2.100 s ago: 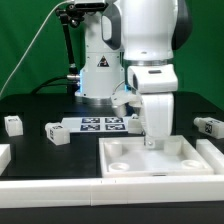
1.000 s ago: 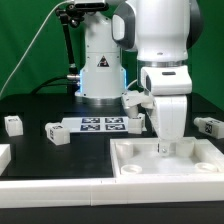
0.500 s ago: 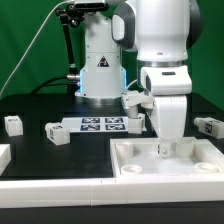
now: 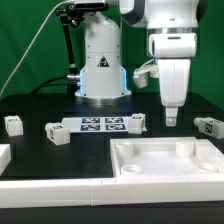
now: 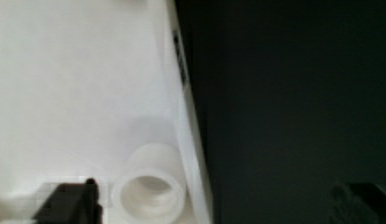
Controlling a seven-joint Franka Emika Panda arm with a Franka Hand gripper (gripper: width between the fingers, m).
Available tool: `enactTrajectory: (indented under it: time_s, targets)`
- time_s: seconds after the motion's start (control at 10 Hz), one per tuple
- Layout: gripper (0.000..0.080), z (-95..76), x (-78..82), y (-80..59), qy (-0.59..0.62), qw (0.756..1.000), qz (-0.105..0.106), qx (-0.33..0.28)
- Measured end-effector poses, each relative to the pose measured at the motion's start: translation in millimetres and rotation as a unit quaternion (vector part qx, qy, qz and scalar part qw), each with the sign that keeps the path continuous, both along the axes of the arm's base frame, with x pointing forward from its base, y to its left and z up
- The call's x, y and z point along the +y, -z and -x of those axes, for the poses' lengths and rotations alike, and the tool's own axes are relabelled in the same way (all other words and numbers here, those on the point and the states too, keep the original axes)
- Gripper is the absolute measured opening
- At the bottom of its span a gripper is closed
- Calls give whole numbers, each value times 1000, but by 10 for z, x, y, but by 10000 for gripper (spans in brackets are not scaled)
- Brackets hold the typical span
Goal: Assemble one leg
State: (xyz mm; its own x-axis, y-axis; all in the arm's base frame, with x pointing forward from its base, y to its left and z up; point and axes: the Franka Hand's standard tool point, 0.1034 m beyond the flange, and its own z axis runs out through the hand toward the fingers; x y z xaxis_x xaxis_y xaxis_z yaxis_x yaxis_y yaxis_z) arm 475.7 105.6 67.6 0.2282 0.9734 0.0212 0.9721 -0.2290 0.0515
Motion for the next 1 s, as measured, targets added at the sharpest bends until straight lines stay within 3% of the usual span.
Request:
enactTrajectory:
  time_s: [0.3,0.5,0.7,0.9,1.0]
  targets:
    - [649,32,0,19,15,1000,0,3]
    - [649,52,20,28,100,995,-7,3]
    - [649,255,236,91,271,962,-28,6]
    - [649,361,546,114,375,926,-37,12]
    - [649,408,705,120,387,921,-38,14]
